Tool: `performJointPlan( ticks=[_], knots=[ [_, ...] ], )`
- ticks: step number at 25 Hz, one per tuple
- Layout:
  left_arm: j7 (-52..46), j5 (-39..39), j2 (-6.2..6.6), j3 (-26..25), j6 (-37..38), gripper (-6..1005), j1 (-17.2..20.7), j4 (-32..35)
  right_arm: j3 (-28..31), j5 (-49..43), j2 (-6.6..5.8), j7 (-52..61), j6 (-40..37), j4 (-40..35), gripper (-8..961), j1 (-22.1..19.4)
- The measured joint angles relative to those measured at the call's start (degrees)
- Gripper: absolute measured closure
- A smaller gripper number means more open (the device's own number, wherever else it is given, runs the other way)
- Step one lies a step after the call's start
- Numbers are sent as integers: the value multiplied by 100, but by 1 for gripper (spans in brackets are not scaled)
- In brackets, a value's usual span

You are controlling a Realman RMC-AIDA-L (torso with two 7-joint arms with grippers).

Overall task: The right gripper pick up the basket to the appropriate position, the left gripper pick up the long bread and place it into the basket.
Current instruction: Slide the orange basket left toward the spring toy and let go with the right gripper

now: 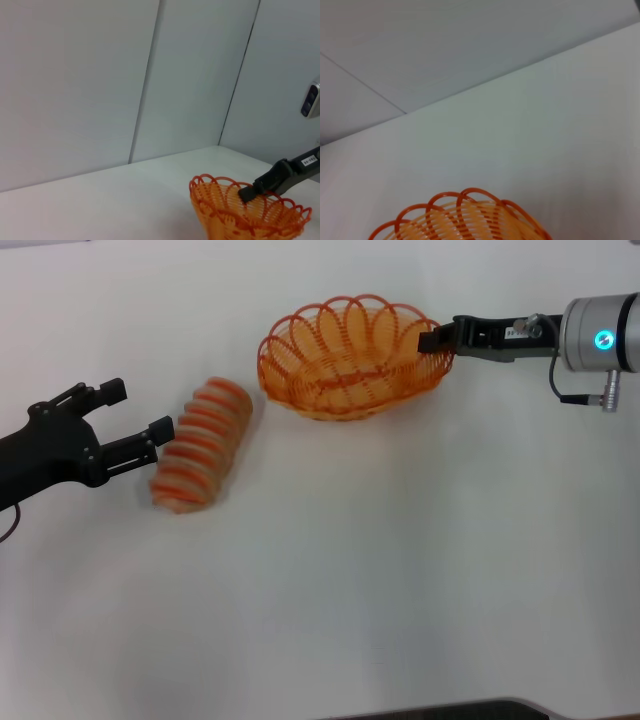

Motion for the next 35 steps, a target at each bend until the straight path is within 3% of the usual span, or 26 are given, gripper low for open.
performJointPlan(
  ticks=[18, 35],
  knots=[
    [2, 0, 0, 0, 1, 113, -9, -1, -165, 235, 32, -376, 637, 527, 856, 101],
    [2, 0, 0, 0, -83, 114, -56, -1, -161, 520, 48, -646, 751, 707, 829, 153]
  ],
)
